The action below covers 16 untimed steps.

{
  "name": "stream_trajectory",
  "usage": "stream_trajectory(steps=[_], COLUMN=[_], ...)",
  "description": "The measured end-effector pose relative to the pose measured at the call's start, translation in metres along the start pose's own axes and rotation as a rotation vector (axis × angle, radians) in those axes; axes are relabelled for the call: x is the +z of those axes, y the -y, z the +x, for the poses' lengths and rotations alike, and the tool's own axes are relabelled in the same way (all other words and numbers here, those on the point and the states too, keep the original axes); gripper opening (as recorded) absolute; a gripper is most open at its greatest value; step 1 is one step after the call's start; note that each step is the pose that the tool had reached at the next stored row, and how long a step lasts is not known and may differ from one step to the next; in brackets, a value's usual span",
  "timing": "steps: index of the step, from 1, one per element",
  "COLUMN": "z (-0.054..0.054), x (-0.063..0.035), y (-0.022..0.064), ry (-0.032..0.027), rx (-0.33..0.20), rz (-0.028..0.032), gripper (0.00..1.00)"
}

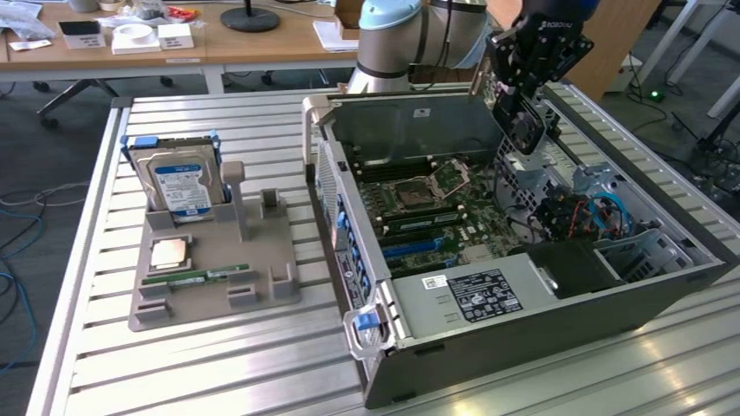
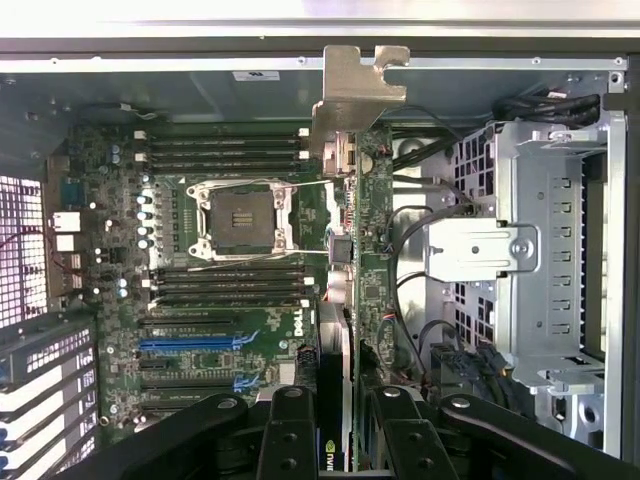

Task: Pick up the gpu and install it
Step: 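Pick up the gpu and move the gpu toward the slot, then insert the gpu into the slot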

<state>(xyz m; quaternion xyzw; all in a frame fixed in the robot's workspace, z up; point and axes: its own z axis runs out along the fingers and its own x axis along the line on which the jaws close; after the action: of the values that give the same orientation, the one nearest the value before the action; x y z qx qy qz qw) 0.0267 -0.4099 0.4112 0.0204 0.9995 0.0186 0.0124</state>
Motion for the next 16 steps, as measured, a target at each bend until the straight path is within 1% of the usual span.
stream_trajectory(steps=[4,12,16], z=[0.000,-0.012,-0.013], x=[0.0000,0.0003,0.0003], y=[0.0000,-0.0005,-0.0005], ry=[0.0000,0.0000,0.0000], rx=[0.000,0.000,0.000], rz=[0.0000,0.0000,0.0000], gripper=[0.26,0.26,0.26])
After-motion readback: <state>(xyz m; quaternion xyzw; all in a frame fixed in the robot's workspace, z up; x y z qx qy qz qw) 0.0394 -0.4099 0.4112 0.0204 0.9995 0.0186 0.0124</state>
